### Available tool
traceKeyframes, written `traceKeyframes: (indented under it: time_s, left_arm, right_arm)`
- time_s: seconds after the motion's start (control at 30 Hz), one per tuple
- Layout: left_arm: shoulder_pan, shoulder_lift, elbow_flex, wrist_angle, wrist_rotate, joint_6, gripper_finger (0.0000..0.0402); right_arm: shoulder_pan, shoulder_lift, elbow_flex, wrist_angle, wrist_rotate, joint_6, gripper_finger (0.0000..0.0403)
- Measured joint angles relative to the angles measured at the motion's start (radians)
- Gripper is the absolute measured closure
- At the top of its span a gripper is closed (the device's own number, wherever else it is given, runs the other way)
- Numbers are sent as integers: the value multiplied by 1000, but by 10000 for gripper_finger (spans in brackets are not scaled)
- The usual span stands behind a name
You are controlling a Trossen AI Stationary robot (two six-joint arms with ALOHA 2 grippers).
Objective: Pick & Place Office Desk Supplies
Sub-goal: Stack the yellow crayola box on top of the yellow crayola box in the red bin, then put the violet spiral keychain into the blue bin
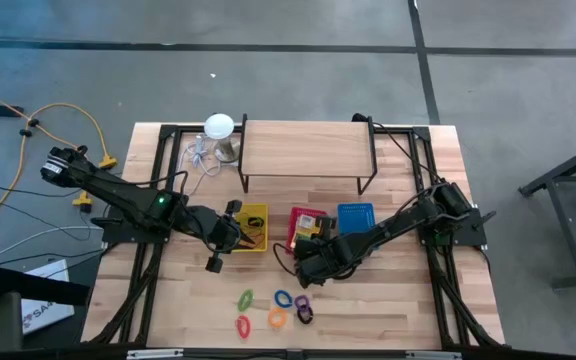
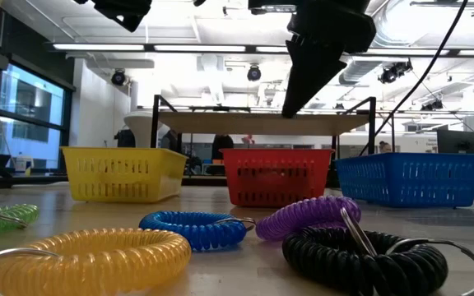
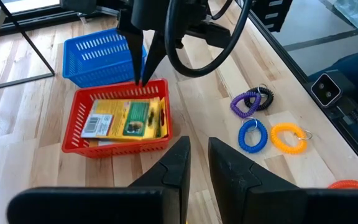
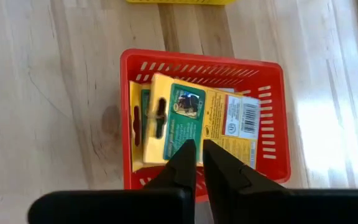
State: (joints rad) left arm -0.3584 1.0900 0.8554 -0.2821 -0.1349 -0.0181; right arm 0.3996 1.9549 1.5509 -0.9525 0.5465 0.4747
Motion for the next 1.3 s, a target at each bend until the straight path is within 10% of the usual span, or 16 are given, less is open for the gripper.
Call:
traceKeyframes:
  time_s: [1.3]
  left_arm:
    - [0,0,0,0,0,0,347]
  right_arm:
    - [-3,-113,0,43,57,-61,371]
